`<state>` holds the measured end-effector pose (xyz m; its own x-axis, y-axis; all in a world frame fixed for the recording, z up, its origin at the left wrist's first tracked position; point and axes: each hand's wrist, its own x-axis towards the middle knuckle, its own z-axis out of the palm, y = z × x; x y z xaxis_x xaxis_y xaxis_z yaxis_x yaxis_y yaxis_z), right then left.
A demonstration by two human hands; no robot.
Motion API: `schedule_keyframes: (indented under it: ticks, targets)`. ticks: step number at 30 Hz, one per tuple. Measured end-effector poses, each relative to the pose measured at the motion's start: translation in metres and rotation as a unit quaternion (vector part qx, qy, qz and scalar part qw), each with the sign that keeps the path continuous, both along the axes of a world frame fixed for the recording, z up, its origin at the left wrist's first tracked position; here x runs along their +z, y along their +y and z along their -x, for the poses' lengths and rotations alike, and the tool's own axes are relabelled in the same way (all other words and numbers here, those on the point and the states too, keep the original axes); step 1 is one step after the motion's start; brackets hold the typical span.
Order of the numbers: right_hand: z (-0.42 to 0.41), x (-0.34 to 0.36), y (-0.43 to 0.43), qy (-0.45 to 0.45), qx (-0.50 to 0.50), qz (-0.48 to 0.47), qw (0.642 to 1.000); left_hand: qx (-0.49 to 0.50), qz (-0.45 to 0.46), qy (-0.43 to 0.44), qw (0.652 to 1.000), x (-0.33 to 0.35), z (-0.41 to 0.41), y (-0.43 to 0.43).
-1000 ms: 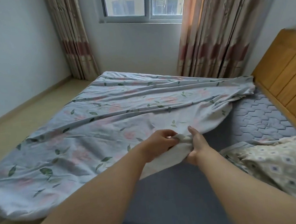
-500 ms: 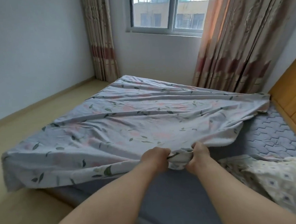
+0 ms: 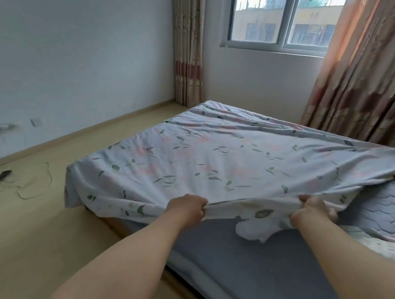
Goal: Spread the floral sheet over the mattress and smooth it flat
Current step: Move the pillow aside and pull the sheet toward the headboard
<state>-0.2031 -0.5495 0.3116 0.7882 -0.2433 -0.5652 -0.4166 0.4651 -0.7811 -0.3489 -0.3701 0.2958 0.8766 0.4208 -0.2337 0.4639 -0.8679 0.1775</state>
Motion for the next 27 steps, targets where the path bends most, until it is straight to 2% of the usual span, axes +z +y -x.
schedule_keyframes:
  ticks: [3,7,12,14,18,21,24,27]
  targets:
    - [0.008,0.016,-0.021,-0.046,0.032,0.007,0.998,0.035,-0.007,0.008,0.999,0.002,0.005,-0.004]
    - [0.025,0.030,-0.034,-0.099,0.111,0.021,0.989,0.068,-0.008,0.077,0.995,0.000,0.007,-0.015]
    - [0.033,0.027,-0.046,-0.190,0.169,0.164,0.953,0.067,-0.017,0.131,0.989,-0.014,0.017,-0.030]
    - [0.035,0.015,-0.051,-0.186,0.206,0.235,0.931,0.068,-0.012,0.147,0.987,-0.020,0.024,-0.035]
    - [0.037,-0.012,-0.063,-0.086,0.306,0.315,0.894,0.067,0.018,0.186,0.980,-0.030,0.036,-0.040]
    - [0.046,-0.019,-0.067,-0.042,0.351,0.299,0.887,0.062,0.059,0.171,0.982,-0.030,0.035,-0.048]
    - [0.058,-0.019,-0.064,-0.025,0.374,0.231,0.898,0.033,0.108,0.106,0.988,-0.021,0.029,-0.069]
    - [0.066,-0.017,-0.064,-0.036,0.399,0.176,0.899,-0.004,0.213,0.056,0.975,-0.017,0.018,-0.095]
